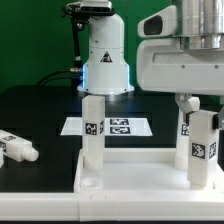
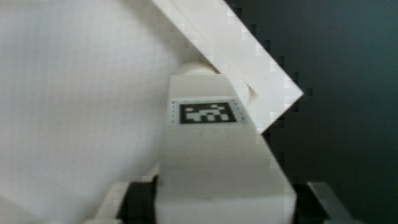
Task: Assemble desk
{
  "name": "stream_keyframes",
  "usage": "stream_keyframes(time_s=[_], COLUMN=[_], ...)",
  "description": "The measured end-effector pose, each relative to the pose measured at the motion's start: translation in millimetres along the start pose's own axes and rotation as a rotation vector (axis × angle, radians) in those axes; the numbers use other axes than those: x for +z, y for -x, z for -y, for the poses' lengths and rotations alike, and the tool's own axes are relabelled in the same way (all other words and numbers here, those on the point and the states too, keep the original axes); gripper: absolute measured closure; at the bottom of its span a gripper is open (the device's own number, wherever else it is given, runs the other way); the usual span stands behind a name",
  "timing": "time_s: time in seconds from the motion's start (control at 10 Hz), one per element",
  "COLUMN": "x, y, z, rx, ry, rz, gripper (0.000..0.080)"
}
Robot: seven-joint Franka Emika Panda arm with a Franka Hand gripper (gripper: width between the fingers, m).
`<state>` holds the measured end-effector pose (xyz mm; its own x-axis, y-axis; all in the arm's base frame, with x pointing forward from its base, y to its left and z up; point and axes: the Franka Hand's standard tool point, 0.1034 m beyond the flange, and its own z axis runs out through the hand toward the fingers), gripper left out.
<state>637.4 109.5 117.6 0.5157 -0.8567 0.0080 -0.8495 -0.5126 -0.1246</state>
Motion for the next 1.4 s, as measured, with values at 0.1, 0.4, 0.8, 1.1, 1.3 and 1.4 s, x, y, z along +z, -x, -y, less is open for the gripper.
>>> stream_keyframes(time_s=[0.1, 0.4, 0.8, 1.1, 1.3, 1.4], x=[0.6, 0.4, 2.3, 2.9, 2.7, 1.3], y=[1.8, 1.9, 6.2, 4.8, 2.7, -3.6], z=[1.0, -0.9, 1.1, 0.2, -0.2, 0.5], rx=[0.229, 0.466, -0.085, -0.305, -0.47, -0.71], ry=[-0.011, -0.026, -0.019, -0.016, -0.012, -0.007], rz=[-0.002, 0.01, -0.012, -0.014, -0.02, -0.04], gripper=[0.0514, 0.0512, 0.0193, 0.0152, 0.0152, 0.0151])
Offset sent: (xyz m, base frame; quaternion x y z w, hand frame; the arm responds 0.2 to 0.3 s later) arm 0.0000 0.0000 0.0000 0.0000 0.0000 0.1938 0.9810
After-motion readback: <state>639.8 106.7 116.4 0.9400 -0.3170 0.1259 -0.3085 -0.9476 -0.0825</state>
